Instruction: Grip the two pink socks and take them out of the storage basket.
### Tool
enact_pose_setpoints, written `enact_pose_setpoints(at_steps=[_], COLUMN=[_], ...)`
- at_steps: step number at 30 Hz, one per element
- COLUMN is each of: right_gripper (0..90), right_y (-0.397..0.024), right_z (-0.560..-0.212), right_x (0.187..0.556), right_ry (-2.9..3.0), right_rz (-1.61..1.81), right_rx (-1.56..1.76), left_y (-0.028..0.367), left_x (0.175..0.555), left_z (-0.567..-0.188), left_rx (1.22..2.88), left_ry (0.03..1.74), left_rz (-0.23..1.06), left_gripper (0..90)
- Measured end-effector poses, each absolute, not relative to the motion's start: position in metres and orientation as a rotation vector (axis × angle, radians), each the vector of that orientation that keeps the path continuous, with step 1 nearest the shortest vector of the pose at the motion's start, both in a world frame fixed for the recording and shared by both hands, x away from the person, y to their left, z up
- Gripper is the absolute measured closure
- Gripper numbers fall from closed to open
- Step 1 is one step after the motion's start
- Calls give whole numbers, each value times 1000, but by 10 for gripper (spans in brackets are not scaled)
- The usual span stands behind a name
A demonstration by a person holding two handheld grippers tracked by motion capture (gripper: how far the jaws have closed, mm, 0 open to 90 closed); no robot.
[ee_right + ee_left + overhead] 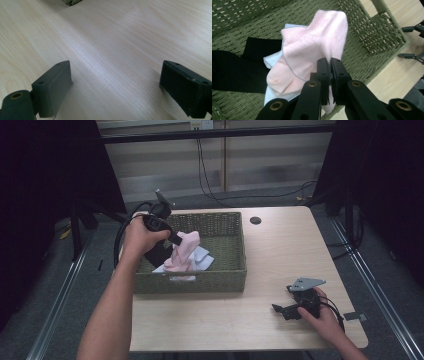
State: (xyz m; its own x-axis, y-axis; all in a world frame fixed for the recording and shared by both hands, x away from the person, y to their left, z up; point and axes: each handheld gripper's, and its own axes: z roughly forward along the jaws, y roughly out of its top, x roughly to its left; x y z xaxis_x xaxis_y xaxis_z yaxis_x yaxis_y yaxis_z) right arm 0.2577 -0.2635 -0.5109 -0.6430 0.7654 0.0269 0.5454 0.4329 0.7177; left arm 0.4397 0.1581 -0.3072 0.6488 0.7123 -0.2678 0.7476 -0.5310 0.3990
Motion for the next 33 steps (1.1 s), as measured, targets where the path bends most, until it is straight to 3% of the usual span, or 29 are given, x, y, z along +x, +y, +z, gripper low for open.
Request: enact_pose_setpoints(at_steps=[33], right_gripper=[98], right_y=[-263], right_z=[-511], right_x=[258], right_ry=[2388], right_rz=[1030], right_rx=[1127], left_y=[153], left_x=[410], left_z=[-276], left_rx=[2411], left_ry=[1077], left_rz=[-160], left_gripper=[861])
